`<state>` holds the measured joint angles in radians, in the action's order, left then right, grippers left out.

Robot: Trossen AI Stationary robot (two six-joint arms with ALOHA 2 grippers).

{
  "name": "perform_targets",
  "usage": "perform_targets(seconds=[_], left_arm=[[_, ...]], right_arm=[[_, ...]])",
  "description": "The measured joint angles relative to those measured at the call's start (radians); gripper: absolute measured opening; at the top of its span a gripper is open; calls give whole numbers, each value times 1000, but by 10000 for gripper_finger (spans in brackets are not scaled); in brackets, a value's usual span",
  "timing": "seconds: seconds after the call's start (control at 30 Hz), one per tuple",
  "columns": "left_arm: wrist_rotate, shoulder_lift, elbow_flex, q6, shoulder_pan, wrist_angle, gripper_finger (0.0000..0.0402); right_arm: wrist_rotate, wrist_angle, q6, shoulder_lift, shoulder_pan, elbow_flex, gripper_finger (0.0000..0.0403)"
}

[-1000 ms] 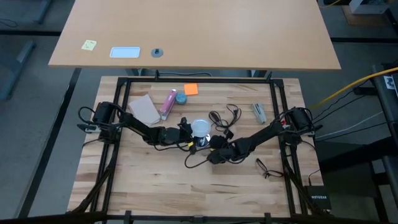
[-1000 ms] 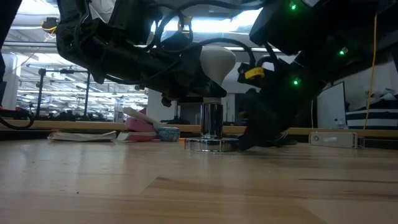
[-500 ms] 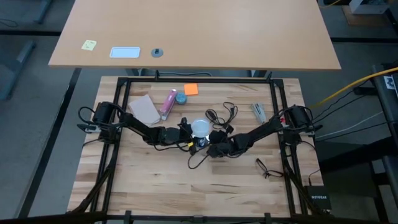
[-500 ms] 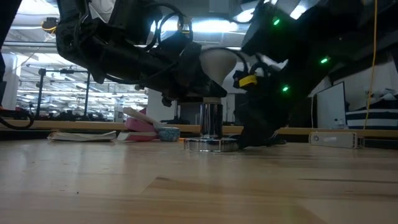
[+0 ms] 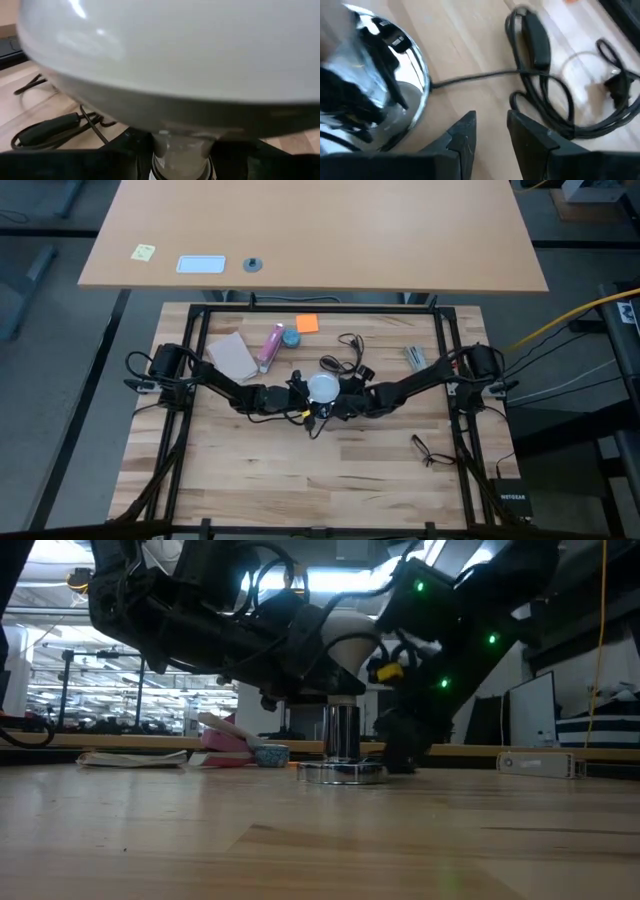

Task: Screw lightbulb
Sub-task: Insert the lightbulb into the lamp

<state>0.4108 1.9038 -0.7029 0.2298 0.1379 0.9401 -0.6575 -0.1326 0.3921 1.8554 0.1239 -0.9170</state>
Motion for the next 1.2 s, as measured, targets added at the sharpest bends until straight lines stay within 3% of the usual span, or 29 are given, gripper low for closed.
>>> perform_targets(seconds=[0.2,0.5,0.83,1.2], left_arm=[[12,-1,2,6,0,-2,141],[1,0,-2,2,0,-11,141],[3,0,-1,4,0,-11,141],[4,0,0,6,-1,-11,141]], right_arm=[[19,-58,-61,-110,21,4,121],[11,-92,3,-232,118,-2,121],[56,-67,154,-180,253,-1,121],[48,-19,155,-17,246,-1,121]])
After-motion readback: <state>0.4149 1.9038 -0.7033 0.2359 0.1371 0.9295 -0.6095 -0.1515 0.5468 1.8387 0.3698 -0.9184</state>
